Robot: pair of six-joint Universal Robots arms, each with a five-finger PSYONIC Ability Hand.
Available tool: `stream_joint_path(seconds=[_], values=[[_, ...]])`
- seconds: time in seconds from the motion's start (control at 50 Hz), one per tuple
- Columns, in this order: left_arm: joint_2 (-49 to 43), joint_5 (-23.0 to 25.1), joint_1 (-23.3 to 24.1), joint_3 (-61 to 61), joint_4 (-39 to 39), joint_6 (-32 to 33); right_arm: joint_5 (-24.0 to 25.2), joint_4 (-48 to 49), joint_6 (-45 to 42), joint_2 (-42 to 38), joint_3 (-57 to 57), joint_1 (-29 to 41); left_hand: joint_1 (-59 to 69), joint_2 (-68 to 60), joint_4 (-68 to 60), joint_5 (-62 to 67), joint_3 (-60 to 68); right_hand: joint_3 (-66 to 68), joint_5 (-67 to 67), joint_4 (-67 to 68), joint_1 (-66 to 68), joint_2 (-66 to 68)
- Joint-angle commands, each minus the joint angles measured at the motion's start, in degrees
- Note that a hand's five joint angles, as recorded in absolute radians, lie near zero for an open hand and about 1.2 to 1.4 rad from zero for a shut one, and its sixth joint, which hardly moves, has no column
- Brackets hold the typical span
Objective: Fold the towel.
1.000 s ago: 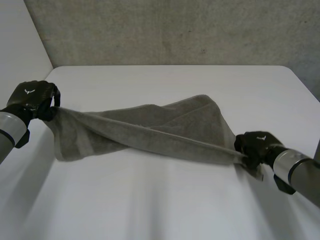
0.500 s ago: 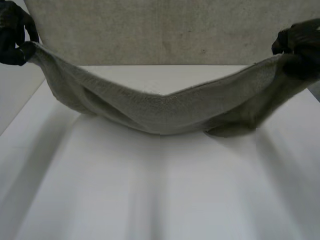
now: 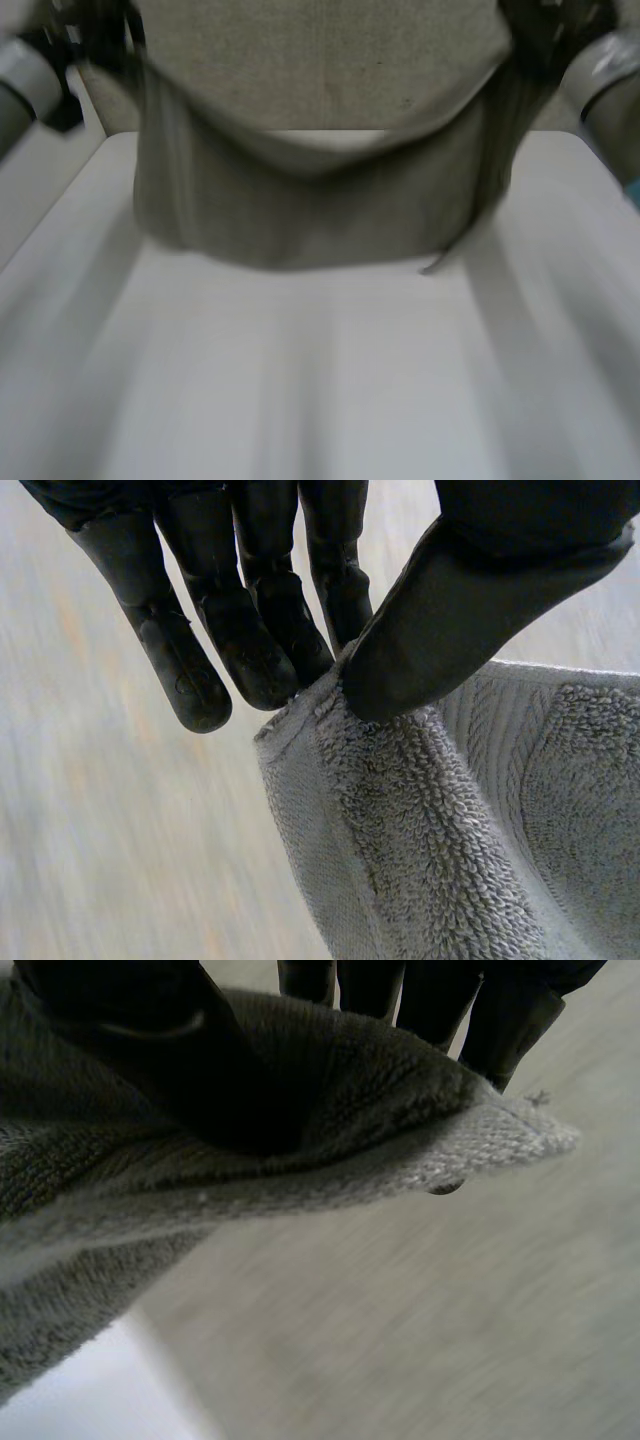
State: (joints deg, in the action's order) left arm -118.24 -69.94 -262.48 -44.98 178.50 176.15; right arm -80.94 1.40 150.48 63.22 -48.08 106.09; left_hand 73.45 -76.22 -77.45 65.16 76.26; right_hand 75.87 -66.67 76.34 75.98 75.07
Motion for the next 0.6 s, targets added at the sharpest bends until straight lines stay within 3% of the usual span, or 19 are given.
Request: stream_joint_path(seconds=[0.02, 0.14, 0.32, 0.4, 0.56, 0.6], values=[[5.21, -2.13, 1.88, 6.93, 7.89, -0.89, 0.96, 4.93, 3.68, 1.74, 3.08, -0.71, 6.55, -3.78, -2.55, 4.84, 3.74, 4.13, -3.33, 3.66, 4.02, 4.93], [4.95, -1.6, 1.97, -3.01, 12.4, -0.81, 2.1, 4.84, 3.59, 0.6, -6.65, -0.88, 6.55, -3.78, -2.55, 4.84, 3.74, 4.13, -3.33, 3.66, 4.02, 4.93], [3.46, -1.08, 0.65, -27.97, 18.46, -0.37, 7.02, 4.06, 3.24, -0.64, -20.89, -3.25, 6.55, -3.78, -2.55, 4.84, 3.74, 4.13, -3.33, 3.66, 4.02, 4.93], [4.86, 1.46, -1.18, -36.48, 20.74, -0.28, 7.73, 2.03, 3.15, 0.59, -23.81, -4.93, 6.55, -3.78, -2.55, 4.84, 3.74, 4.13, -3.33, 3.66, 4.02, 4.93], [16.43, 6.56, -6.28, -43.43, 20.57, -0.37, 8.7, -6.23, 3.68, 12.28, -25.13, -9.32, 6.55, -3.78, -2.55, 4.84, 3.74, 4.13, -3.33, 3.66, 4.02, 4.93], [19.98, 7.27, -7.96, -44.85, 20.39, -0.45, 12.28, -10.26, 3.86, 18.23, -25.22, -12.03, 6.55, -3.78, -2.55, 4.84, 3.74, 4.13, -3.33, 3.66, 4.02, 4.93]])
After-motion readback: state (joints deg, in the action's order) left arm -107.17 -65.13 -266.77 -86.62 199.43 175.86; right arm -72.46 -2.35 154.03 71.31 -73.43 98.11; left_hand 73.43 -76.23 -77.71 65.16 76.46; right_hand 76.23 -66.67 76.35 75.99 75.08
